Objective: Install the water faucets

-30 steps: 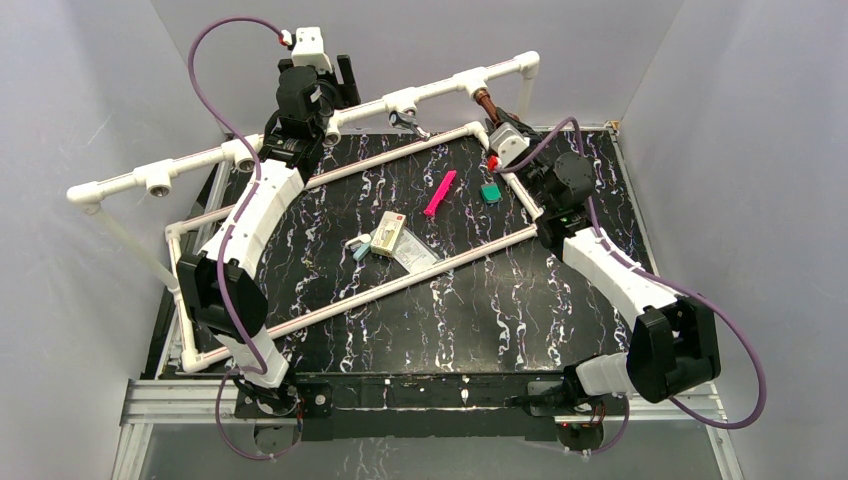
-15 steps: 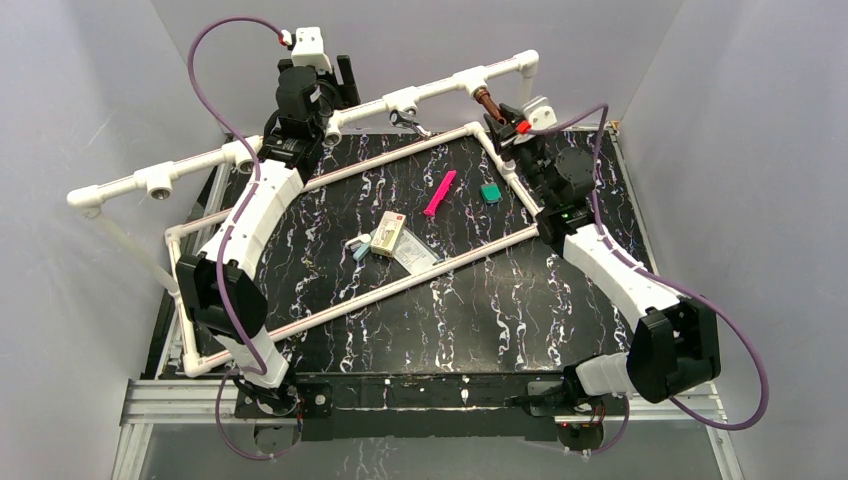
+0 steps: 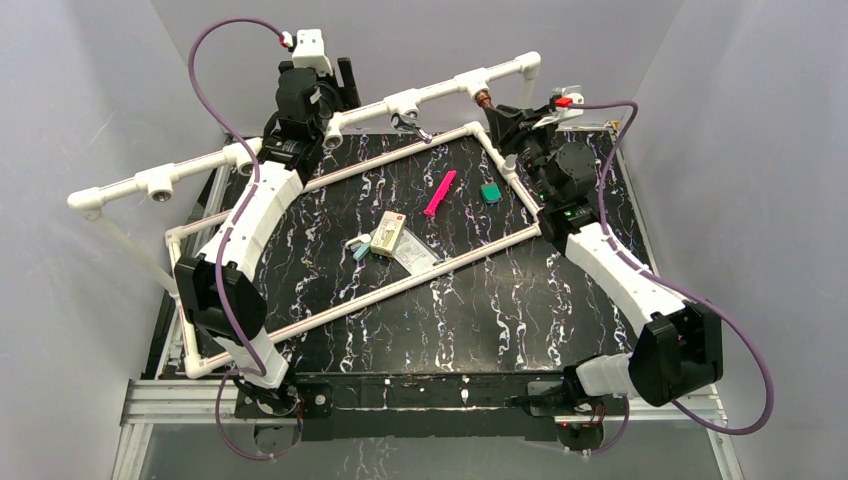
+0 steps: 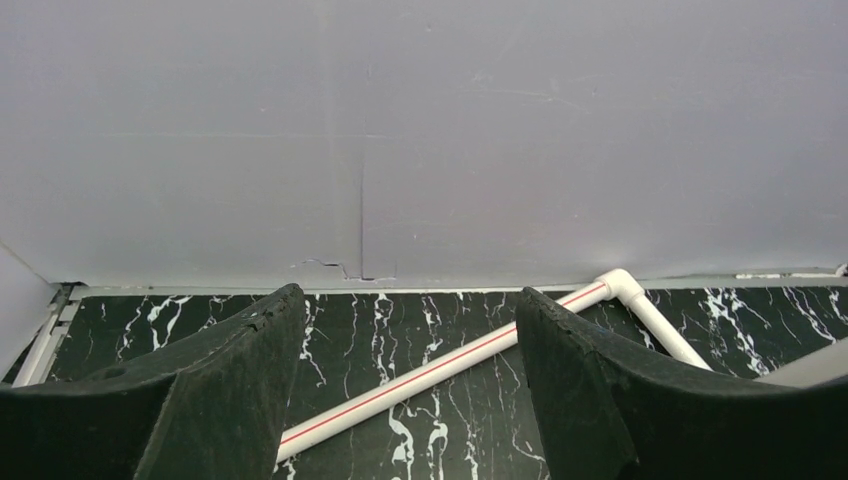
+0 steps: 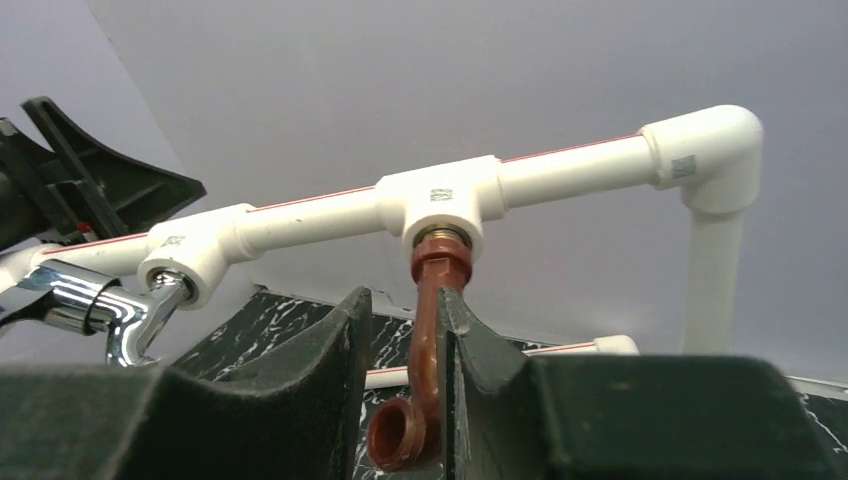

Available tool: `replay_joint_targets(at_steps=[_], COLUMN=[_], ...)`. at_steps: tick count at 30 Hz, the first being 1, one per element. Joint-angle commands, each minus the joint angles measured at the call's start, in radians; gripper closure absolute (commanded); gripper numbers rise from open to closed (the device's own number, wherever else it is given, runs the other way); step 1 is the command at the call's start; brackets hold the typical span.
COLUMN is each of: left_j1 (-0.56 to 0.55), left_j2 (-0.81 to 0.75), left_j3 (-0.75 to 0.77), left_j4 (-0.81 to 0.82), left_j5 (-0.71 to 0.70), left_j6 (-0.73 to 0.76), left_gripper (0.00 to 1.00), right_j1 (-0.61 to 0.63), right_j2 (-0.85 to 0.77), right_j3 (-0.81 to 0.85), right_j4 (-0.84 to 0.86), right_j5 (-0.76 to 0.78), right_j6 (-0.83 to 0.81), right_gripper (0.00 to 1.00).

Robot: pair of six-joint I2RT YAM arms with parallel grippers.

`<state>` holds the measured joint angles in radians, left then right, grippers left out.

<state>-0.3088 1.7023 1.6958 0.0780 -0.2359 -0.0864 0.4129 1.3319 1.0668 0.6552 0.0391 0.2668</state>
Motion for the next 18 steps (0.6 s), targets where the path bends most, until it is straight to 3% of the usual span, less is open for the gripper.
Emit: replay_joint_targets(at_steps=[1, 11, 18], left_j1=[-0.023, -0.023, -0.021], left_j2=[0.023, 0.023, 0.023], left_j3=[-0.073, -0.074, -0.074], left_j4=[-0.228, -0.227, -0.227], left_j5=[0.053, 0.05, 0.05], left_j6=[0.017, 0.02, 0.021], left_gripper=[0.26, 0.26, 0.26], right_j1=[0.026, 0.025, 0.025], right_j2=[-0.035, -0.1, -0.156], right_j3=[0.065, 0.072, 0.022], right_j4=[0.026, -0.017, -0.018], right_j5=[-0.033, -0.082, -0.105], right_j6=[0.049, -0.127, -0.384], right_gripper=[0.97, 0.33, 0.13])
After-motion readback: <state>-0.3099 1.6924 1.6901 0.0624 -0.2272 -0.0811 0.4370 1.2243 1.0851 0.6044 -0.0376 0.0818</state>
